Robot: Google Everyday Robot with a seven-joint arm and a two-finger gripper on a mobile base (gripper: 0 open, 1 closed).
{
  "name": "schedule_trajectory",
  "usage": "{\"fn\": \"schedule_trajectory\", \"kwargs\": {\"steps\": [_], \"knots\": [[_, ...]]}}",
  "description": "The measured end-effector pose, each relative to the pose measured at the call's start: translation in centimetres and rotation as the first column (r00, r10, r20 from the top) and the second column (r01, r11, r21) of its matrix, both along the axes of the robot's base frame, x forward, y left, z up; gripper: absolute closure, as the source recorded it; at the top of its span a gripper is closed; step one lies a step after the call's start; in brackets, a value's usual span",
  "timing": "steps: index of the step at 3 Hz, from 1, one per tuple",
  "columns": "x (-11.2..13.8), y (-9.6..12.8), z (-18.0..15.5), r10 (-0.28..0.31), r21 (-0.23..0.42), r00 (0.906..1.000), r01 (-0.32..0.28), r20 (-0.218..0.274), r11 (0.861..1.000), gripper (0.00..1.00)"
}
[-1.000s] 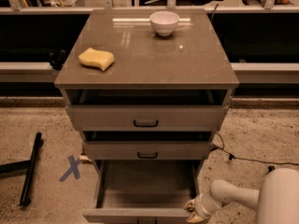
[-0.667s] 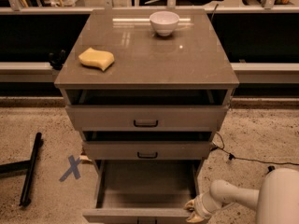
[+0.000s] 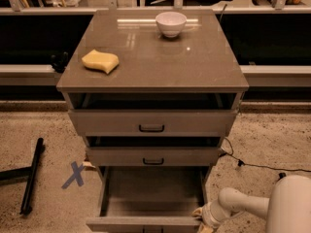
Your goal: Open bottom drawer
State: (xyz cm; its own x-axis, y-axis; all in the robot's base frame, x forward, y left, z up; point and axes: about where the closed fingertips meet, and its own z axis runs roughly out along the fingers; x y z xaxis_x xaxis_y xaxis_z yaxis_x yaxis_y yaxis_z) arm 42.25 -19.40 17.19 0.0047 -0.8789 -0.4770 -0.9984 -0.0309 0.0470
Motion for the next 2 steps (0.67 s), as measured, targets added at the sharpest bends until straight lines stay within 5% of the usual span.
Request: {"fn": "schedule_trajectory", "kwargs": {"steps": [1,2], "knots": [[0.5,-0.9,0.9,-0.005,0.036,0.9999,0.005,0.011,0.999,0.0],[1.6,-3.2,3.1,-0.041,0.06,0.9978,0.038,0.052,0.998,0.0]]}}
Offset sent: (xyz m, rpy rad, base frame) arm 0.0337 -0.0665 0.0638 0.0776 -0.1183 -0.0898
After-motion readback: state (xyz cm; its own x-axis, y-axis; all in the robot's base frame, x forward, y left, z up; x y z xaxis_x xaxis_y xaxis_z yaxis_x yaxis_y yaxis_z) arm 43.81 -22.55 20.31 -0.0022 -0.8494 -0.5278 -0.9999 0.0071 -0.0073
